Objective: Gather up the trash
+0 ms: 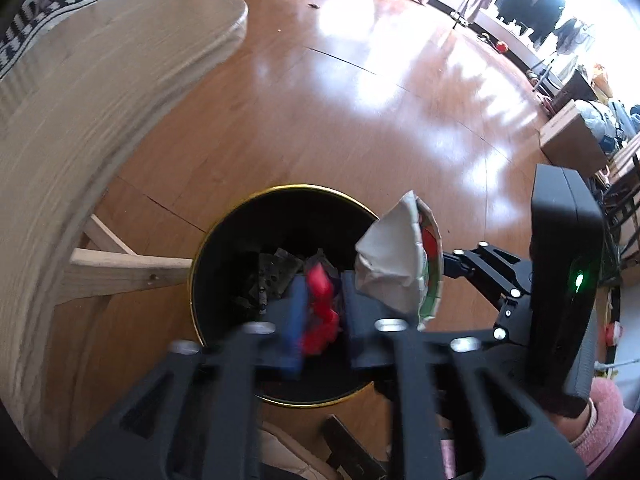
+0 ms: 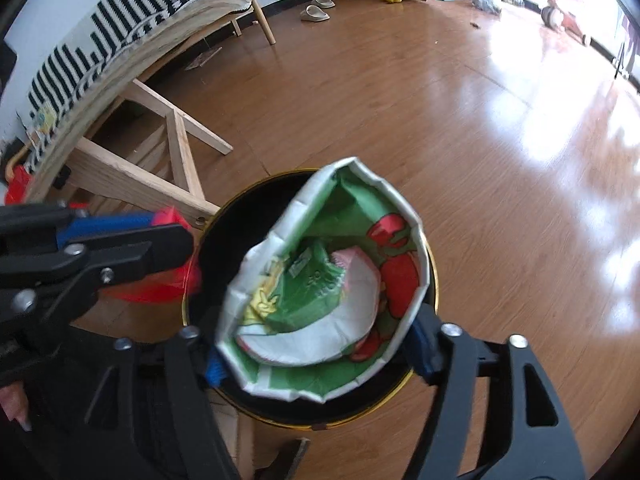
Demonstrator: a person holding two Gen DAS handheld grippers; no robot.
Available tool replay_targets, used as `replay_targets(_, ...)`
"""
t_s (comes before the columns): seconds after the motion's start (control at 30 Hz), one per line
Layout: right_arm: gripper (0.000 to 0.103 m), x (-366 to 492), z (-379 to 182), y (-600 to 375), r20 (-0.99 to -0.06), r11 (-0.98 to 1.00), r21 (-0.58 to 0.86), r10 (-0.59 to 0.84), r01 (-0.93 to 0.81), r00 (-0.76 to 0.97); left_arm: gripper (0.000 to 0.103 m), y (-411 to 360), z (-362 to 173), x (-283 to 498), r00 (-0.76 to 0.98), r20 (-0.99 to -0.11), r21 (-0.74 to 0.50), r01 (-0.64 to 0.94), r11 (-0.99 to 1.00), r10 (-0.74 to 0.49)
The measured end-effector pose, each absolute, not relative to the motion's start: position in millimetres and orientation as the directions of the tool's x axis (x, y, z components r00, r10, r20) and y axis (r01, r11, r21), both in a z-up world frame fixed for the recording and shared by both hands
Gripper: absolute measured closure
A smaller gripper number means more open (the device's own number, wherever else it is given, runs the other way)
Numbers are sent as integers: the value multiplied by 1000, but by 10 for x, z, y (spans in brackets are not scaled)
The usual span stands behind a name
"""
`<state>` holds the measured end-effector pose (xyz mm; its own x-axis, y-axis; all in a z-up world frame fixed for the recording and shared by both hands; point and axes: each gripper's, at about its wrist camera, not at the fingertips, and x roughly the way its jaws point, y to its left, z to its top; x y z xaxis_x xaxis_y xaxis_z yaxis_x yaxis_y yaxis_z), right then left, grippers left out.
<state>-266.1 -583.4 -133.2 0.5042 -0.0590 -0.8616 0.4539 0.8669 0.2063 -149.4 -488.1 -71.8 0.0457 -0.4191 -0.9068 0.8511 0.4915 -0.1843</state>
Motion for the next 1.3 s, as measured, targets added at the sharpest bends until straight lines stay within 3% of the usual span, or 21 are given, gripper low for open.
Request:
replay_targets(0.03,14,-2657,-1323,-5850,-864,872,190,-69,451,498,21,-4865,-702,-1480,81,-906,-160,844,513,-415)
replay_targets(0.07,12,-2675,-1321,-5879,-861,862,205,-66,463,504,10,-4847,-675,-1460,113,-900,-143,835,532,-421)
replay_targets(0.17,10,-2678,-1335,-5894,-869,865,178,-86,469,488,7,-4815,-623,-1401,118,-880,-175,819,546,-460)
replay_targets(0.37,10,-2707,-1299,-5900,-869,856,135,-140,500,475,6,-4757,-496,-1413,187,-862,-126,820,558,-471)
replay_targets(0.63,7,-2556,-443,-5685,-735,877,76,-273,474,621,6,-3939,796,-1243,428,-686,-72,764,641,-588)
replay_targets(0.77,7,-2202,215,-5308,-606,904,44,-315,426,730,6,-3094,1274,-965,602,-621,11,647,763,-502)
replay_targets(0.9,7,-1808,845,-4663,-464,909,-22,-378,415,801,6,-2147,1509,-729,751,-568,65,449,891,-337)
replay_targets(0.97,7,-1575,1108,-4305,-417,944,-15,-306,330,856,6,-1692,1534,-637,789,-554,68,359,931,-264)
replay_targets(1.13,7,-941,1438,-3512,-413,982,28,-158,186,897,6,-766,1408,-446,802,-581,48,205,978,-140)
replay_targets(1.23,7,-531,1431,-3096,-455,990,78,-69,117,888,6,-406,1303,-285,795,-599,10,126,992,-95)
replay_targets(1.3,7,-293,1373,-2842,-475,990,89,-57,112,878,6,-219,1198,-182,798,-602,39,8,999,17)
